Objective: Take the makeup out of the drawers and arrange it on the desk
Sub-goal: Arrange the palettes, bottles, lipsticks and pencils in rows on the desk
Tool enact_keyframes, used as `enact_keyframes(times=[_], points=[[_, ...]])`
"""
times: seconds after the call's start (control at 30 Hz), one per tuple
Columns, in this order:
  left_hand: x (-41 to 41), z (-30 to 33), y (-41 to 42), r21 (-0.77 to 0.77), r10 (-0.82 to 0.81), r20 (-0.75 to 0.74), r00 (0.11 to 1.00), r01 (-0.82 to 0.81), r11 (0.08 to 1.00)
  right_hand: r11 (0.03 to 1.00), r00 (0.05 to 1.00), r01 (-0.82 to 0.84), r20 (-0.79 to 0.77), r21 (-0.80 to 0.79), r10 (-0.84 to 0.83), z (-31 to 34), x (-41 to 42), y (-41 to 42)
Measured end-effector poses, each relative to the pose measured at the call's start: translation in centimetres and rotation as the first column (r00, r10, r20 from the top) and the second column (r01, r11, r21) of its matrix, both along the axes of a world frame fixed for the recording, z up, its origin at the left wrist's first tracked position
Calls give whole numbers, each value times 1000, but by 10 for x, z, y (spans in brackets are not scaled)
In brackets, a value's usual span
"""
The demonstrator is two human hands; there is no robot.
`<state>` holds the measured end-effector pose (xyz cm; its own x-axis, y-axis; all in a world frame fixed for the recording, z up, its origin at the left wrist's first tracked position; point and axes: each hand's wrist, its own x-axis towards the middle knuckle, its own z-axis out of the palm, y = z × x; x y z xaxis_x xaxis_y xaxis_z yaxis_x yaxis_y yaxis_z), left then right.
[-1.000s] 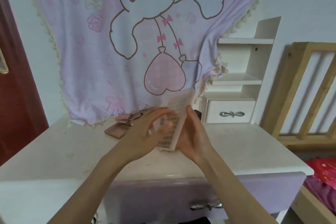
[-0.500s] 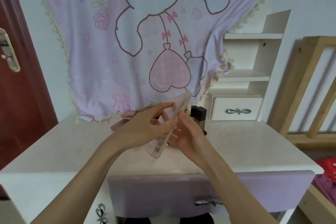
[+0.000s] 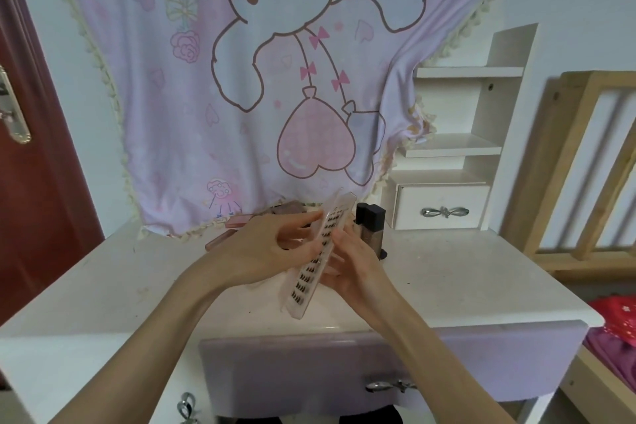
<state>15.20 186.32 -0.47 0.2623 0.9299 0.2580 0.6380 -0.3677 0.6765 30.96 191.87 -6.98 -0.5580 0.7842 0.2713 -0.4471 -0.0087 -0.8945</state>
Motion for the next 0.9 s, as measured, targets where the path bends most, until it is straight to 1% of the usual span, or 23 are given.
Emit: enact_keyframes(times=[0.1,0.2,0.27,0.3,0.4,0.43,0.5,0.6,0.67,0.77,0.83,0.9], points=[[7,5,6,41,5,-54,999,-3,999,996,997,-32,-71,-78,27,0,6,0],[20,19,15,80,-12,-52,999,17,997,992,988,-45,-150,-115,27,6,25,4],[37,29,26,107,-46,-50,998,51,993,990,982,10,-184,-143,-36,11,42,8],[48,34,33,125,-57,-75,996,66,990,986,975,51,-205,-158,-83,12,52,11],[83,49,62,219,-48,-215,975,96,971,973,939,164,-276,-163,-205,18,87,22],[96,53,73,246,-41,-239,970,102,964,967,930,204,-279,-153,-240,20,99,26],[118,58,95,271,-45,-261,964,118,955,938,903,309,-261,-156,-341,21,121,34],[147,55,134,266,-45,-278,959,122,956,867,841,446,-229,-223,-491,11,153,51],[163,46,162,246,-13,-272,962,82,966,822,808,487,-205,-294,-552,-3,172,62],[186,28,198,219,34,-295,955,33,975,783,804,489,-151,-384,-575,-26,196,78],[200,14,220,210,63,-308,949,3,978,749,798,519,-80,-412,-597,-44,208,89],[212,0,239,211,94,-296,951,-30,977,678,754,612,43,-407,-655,-59,217,99]])
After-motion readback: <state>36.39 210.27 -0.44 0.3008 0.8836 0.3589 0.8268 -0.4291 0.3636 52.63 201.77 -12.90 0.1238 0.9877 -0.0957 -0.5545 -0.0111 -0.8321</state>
